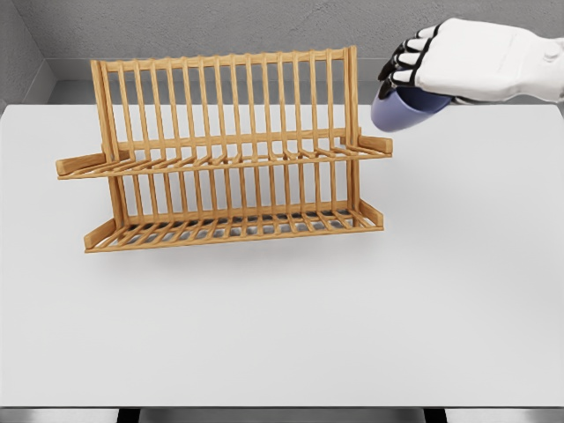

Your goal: Right arm put cup on second shelf

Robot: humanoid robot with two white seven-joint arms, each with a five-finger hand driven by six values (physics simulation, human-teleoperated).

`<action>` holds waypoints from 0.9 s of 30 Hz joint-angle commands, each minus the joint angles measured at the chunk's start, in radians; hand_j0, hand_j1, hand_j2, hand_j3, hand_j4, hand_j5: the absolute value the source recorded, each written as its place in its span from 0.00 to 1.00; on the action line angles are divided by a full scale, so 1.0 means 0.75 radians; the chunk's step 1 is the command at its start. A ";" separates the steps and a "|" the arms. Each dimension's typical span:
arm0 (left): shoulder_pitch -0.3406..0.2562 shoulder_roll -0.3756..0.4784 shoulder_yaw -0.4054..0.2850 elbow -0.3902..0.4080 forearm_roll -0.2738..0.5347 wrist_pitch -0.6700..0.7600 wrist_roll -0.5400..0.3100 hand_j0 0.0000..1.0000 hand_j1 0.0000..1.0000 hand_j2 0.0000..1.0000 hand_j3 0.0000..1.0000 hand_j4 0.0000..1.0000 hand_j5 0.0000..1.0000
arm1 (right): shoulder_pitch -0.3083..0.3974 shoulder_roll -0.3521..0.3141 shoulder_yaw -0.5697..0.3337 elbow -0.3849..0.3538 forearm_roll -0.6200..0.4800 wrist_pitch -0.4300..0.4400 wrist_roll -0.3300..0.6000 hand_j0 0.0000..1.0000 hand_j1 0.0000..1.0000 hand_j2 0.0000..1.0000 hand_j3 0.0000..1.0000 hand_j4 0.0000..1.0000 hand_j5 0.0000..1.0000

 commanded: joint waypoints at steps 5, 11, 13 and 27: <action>0.000 0.000 0.000 0.000 0.000 0.000 0.000 1.00 1.00 1.00 1.00 1.00 1.00 | -0.004 0.016 0.007 -0.052 -0.008 0.006 0.000 0.60 0.60 0.60 0.60 0.60 0.60; 0.000 0.000 0.000 0.000 0.000 0.000 0.000 1.00 1.00 1.00 1.00 1.00 1.00 | -0.012 0.055 0.048 -0.052 -0.008 0.006 0.000 0.60 0.60 0.60 0.60 0.60 0.60; 0.000 0.000 0.000 0.000 0.000 0.000 0.000 1.00 1.00 1.00 1.00 1.00 1.00 | -0.012 0.055 0.079 -0.052 -0.008 0.006 0.000 0.60 0.60 0.60 0.60 0.60 0.60; 0.000 0.000 0.000 0.000 0.000 0.000 0.000 1.00 1.00 1.00 1.00 1.00 1.00 | -0.014 0.061 0.146 -0.050 -0.006 0.006 0.000 1.00 1.00 1.00 1.00 1.00 1.00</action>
